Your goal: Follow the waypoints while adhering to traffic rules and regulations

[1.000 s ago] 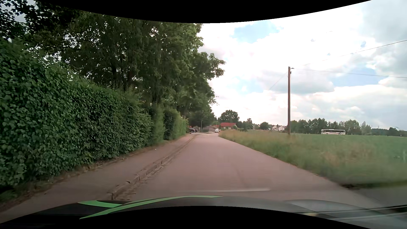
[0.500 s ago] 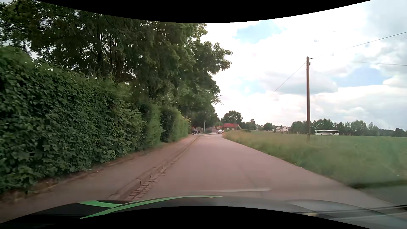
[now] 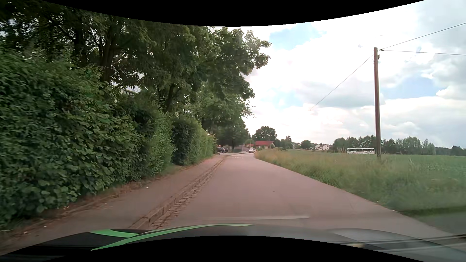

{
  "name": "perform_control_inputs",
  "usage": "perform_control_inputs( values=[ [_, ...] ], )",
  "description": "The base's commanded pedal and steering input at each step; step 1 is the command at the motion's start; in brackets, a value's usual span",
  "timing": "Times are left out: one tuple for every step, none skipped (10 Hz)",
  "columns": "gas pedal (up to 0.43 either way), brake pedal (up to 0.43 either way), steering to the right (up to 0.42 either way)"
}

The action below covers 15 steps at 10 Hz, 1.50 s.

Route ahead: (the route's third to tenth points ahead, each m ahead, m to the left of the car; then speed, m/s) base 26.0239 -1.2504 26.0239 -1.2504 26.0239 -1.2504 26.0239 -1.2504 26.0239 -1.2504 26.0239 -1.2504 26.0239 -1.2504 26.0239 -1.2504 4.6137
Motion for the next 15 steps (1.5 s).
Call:
perform_control_inputs(
  values=[
    [0.000, 0.000, 0.023],
    [0.000, 0.000, 0.023],
    [0.000, 0.000, 0.022],
    [0.000, 0.000, 0.018],
    [0.000, 0.000, 0.017],
    [0.000, 0.000, 0.016],
    [0.000, 0.000, 0.015],
    [0.000, 0.000, 0.012],
    [0.000, 0.000, 0.010],
    [0.000, 0.000, 0.006],
    [0.000, 0.000, 0.004],
    [0.000, 0.000, 0.004],
    [0.000, 0.000, 0.004],
    [0.000, 0.000, 0.004],
    [0.000, 0.000, 0.004]
  ],
)
